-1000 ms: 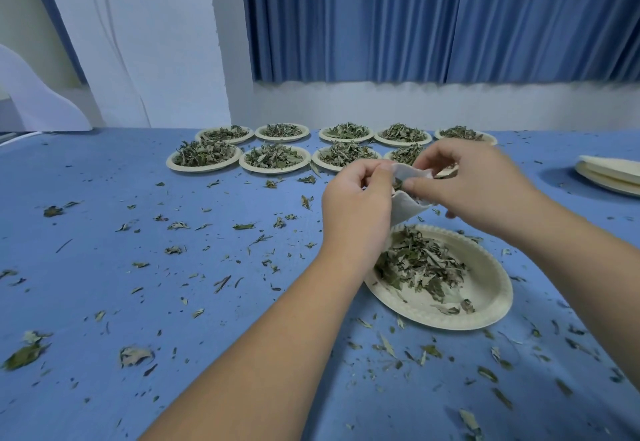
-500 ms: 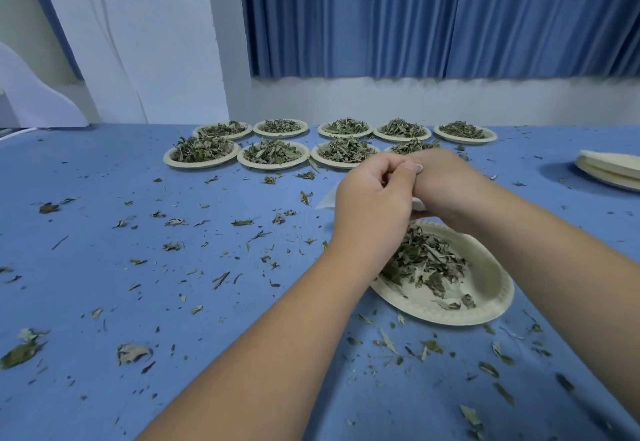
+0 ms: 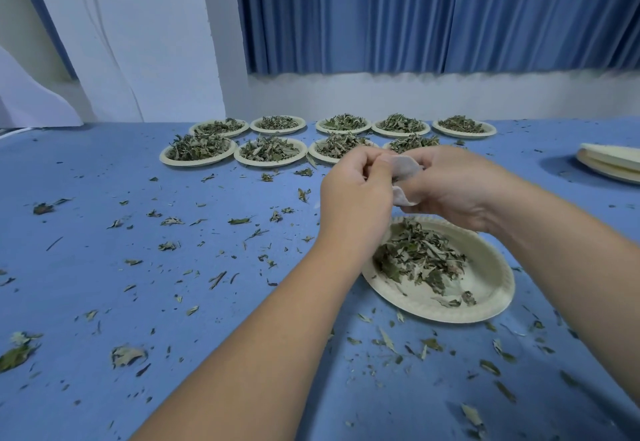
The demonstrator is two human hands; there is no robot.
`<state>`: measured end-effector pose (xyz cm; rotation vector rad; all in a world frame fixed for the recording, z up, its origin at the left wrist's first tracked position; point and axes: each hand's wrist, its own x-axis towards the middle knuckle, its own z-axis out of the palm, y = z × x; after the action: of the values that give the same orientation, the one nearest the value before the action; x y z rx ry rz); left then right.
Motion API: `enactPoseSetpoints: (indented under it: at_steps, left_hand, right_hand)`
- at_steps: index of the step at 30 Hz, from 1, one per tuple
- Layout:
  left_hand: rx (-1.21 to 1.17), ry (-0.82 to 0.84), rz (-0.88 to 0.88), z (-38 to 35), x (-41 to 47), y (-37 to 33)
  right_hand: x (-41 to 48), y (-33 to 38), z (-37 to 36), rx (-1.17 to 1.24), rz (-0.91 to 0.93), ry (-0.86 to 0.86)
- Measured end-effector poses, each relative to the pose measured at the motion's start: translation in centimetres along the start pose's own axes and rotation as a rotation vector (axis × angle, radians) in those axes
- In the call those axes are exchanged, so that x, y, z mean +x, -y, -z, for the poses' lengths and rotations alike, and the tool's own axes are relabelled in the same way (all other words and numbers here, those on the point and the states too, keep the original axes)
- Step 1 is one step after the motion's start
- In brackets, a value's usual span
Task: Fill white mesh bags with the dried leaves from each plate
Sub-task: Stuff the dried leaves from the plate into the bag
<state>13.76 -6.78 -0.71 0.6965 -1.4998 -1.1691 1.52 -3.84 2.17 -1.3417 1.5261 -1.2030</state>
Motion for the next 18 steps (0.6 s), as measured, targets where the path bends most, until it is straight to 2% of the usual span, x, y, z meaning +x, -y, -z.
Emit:
enactPoseSetpoints:
  at_steps: [5, 10, 11, 13, 16, 18]
  left_hand:
    - [-0.064, 0.033, 0.036, -0.2, -0.3, -0.2]
    - [0.008, 0.039, 0.012, -0.3, -0.2, -0.1]
    - [0.007, 0.039, 0.008, -0.2, -0.2, 0.0]
    - [0.013, 0.003, -0.012, 0.1, 0.1, 0.1]
    - [0.067, -0.09, -0.052, 0.7, 0.7, 0.4]
    - [0.087, -0.107, -0.052, 0.8, 0.9, 0.6]
  right_hand:
    - [1.0, -0.2, -1.1, -0.223, 0.024, -0.254]
    - [1.7, 0.3, -2.0, -0.548, 0.008, -0.385]
    - [1.7, 0.2, -2.0, -0.547, 0.011, -0.391]
    - [1.2, 0.1, -1.7, -0.402, 0.019, -0.336]
    - [0.2, 0.4, -0.7, -0.047, -0.042, -0.063]
    - [-0.1, 0.6, -0.2, 0.029, -0.088, 0.06]
